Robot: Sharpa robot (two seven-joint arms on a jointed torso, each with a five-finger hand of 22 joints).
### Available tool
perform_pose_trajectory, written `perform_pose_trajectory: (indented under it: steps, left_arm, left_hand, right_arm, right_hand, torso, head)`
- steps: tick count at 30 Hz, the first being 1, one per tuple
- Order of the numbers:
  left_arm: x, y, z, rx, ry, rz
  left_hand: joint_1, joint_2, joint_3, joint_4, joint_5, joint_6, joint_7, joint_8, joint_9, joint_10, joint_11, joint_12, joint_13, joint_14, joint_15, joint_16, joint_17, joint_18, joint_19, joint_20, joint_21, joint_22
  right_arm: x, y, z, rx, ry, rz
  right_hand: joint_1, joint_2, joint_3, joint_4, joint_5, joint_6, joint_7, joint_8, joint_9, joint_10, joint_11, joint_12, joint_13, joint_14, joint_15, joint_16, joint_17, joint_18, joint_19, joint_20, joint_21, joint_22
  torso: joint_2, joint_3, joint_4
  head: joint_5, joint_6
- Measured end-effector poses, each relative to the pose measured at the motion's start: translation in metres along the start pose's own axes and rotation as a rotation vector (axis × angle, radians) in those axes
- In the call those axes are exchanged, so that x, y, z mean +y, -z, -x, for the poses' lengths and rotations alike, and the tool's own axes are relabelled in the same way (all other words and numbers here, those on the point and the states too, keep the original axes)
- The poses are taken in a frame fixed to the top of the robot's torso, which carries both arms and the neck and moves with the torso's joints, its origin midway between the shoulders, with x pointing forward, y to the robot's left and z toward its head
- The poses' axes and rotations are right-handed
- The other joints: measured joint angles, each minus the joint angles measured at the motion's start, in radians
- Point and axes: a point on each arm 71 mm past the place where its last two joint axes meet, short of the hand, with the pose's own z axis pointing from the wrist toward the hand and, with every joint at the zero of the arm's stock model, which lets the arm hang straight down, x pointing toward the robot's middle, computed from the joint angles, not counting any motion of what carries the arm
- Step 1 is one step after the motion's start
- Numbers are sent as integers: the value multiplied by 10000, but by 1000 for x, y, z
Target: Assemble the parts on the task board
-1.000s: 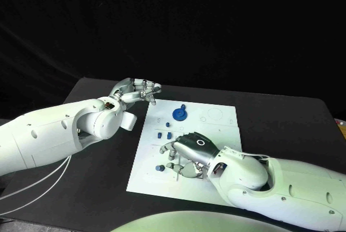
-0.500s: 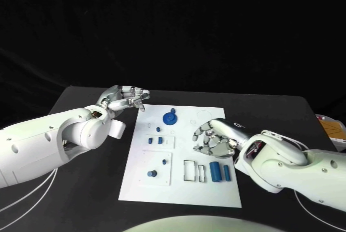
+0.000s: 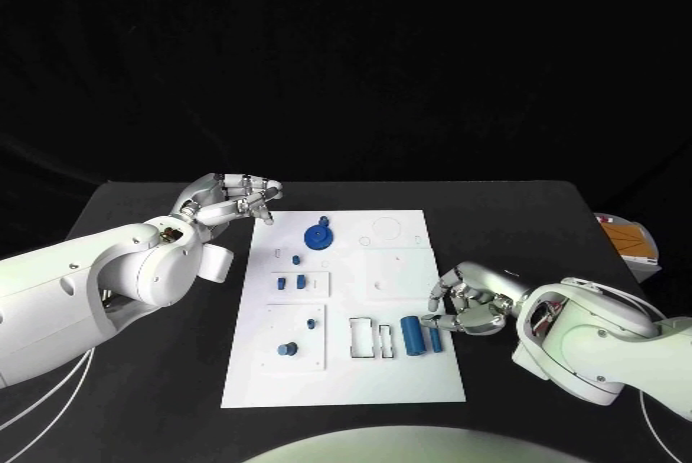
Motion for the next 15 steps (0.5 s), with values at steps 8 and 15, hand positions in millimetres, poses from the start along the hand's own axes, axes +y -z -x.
perform_pose_trajectory:
  steps: [8,15]
  left_arm:
    - [1,0,-1,31,10,2]
    - [1,1,1,7,1,12]
  left_hand:
    - [0,0,0,0,0,-2,-2,0,0,0,0,0,0,0,0,0,0,-1,0,0,0,0]
    - [0,0,-28,29,0,-35,-35,0,9,0,0,39,1,0,0,0,0,0,-34,34,0,0]
  right_arm:
    - [1,1,-16,290,205,-335]
    - [10,-2,-23,260,424,-192]
  right_hand:
    - [-131,71,-308,13,0,-35,-35,87,66,73,-1,184,234,0,0,0,-1,0,0,1,48,-1]
    - [-185,125,-513,12,0,-35,-35,126,113,109,-36,337,406,0,0,-1,-2,0,0,2,87,-2]
  torso:
    - [-38,-3,-49]
    - [-44,-14,-49]
  head:
    - [38,-51]
    - [100,-86]
